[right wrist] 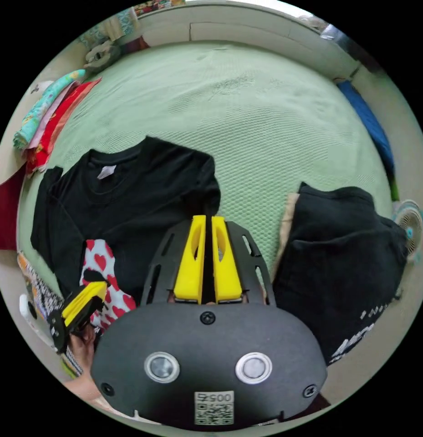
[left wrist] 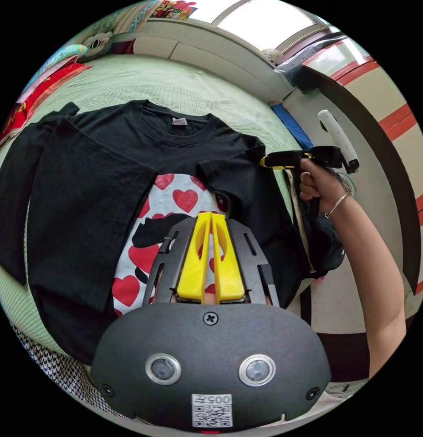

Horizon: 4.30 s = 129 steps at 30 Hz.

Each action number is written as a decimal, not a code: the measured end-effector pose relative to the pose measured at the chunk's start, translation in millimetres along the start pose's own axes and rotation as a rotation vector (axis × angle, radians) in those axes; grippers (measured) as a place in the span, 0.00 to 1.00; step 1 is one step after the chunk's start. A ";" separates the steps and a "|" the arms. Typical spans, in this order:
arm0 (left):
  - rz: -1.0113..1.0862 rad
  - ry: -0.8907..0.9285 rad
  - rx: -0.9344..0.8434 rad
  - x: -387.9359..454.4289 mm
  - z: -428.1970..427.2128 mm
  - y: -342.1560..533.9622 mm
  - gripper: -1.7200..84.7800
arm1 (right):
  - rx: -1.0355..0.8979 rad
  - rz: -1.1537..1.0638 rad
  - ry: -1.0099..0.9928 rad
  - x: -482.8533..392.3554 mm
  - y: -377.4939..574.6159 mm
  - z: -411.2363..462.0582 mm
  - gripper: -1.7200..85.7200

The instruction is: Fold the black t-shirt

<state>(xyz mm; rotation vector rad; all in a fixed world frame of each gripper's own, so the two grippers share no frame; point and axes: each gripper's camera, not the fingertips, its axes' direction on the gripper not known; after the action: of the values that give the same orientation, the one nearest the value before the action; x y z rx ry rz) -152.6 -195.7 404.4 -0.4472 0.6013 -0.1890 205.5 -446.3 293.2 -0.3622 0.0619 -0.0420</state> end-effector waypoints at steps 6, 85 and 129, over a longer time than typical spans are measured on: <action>0.011 -0.021 -0.012 6.5 4.1 5.6 0.01 | 0.083 0.105 -0.118 25.2 23.6 -10.1 0.03; -0.026 -0.364 0.109 -115.7 -172.7 390.5 0.20 | 0.415 0.095 -0.115 69.4 808.6 28.5 0.17; -0.063 -0.405 0.082 -139.6 -224.2 416.2 0.15 | -0.055 0.029 -0.093 58.8 783.8 89.8 0.12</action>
<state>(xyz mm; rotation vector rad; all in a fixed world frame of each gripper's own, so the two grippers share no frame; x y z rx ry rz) -378.8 137.1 119.6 -0.4109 0.1816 -0.1757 293.7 314.6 95.4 -0.4180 -0.0237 0.0051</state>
